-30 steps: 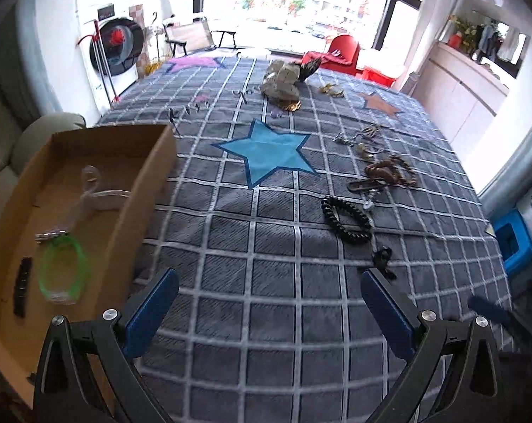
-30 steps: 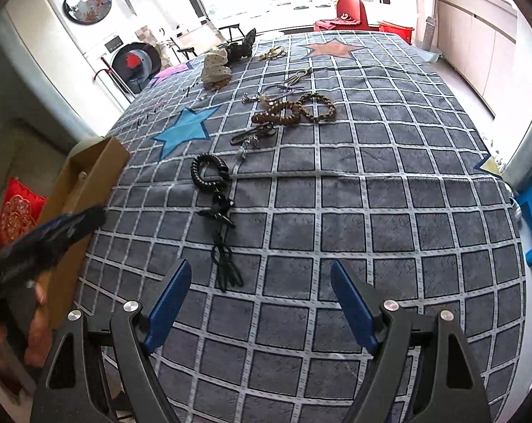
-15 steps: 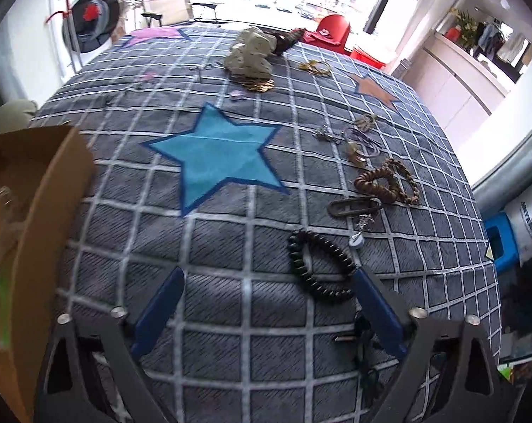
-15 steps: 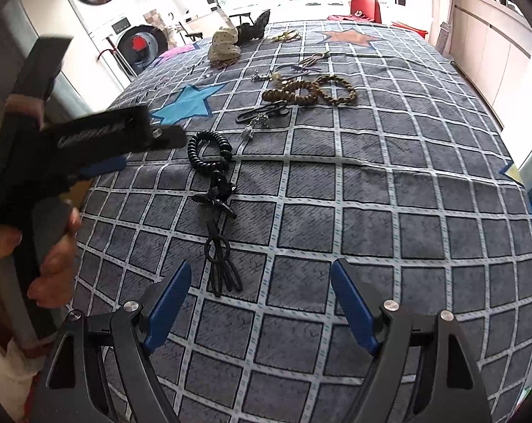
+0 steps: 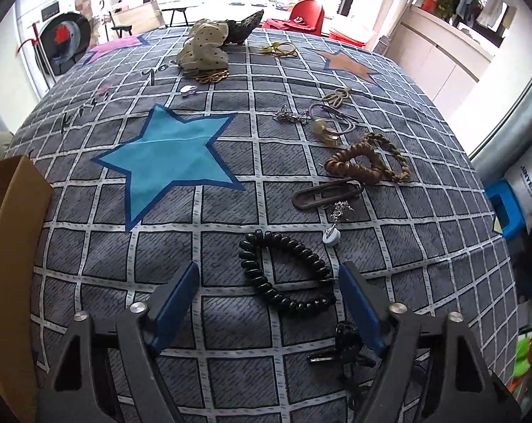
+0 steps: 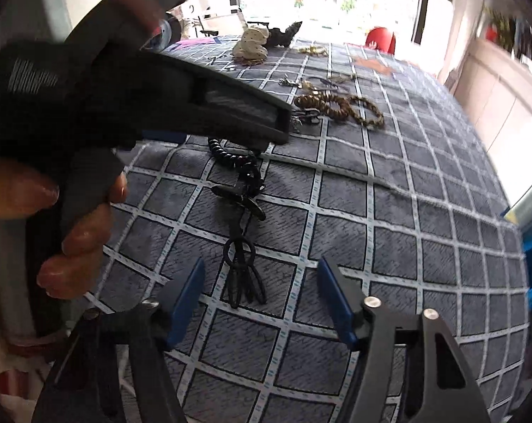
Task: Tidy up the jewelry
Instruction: 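Move both open tools back over the remaining jewelry on the bedspread, then close the left tool on the coiled black hair tie while the right tool grips the small black hair clip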
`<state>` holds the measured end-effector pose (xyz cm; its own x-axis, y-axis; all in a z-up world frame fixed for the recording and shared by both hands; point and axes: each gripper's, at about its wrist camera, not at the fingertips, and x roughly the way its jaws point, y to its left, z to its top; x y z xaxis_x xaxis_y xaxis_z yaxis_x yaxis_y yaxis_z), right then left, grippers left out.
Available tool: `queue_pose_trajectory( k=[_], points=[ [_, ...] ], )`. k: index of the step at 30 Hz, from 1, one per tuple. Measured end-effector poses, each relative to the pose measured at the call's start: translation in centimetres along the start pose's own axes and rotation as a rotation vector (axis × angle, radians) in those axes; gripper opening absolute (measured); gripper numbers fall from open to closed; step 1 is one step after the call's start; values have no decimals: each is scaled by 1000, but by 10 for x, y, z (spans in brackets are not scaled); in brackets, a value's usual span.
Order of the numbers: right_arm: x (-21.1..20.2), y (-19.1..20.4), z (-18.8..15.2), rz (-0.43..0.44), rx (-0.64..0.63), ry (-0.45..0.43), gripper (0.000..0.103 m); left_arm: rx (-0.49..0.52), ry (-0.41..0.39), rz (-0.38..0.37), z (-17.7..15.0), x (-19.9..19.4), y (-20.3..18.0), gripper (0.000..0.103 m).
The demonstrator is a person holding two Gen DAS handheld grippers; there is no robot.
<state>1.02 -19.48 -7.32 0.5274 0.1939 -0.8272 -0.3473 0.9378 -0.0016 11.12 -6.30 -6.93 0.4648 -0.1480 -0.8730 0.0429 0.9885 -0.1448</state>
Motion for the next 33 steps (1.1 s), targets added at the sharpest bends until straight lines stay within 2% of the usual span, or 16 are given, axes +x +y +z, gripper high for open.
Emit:
queue_pose_trajectory(
  k=[5, 7, 10, 12, 14, 16, 17, 27, 33],
  points=[
    [-3, 4, -1, 14, -5, -8, 48, 19, -4, 4, -1, -2, -2, 54],
    [-3, 5, 0, 19, -11, -7, 40, 17, -5, -2, -2, -3, -2, 54],
    [-4, 8, -1, 27, -14, -5, 31, 25, -8, -5, -3, -4, -3, 48],
    [-4, 8, -1, 28, -9, -5, 21, 27, -7, -20, -4, -5, -3, 39],
    [-4, 8, -1, 30, 0, -5, 20, 27, -6, -41, -4, -6, -3, 31],
    [-5, 7, -1, 36, 10, -7, 19, 31, -16, -53, -5, -10, -2, 29],
    [-5, 7, -2, 38, 15, -8, 19, 33, -27, -57, -6, -13, -2, 11],
    [-15, -15, -8, 77, 87, 4, 19, 1, -13, -63, -18, -20, 12, 12],
    [-24, -31, -9, 91, 140, 2, 19, -15, -43, -73, -27, -40, 20, 11]
  ],
)
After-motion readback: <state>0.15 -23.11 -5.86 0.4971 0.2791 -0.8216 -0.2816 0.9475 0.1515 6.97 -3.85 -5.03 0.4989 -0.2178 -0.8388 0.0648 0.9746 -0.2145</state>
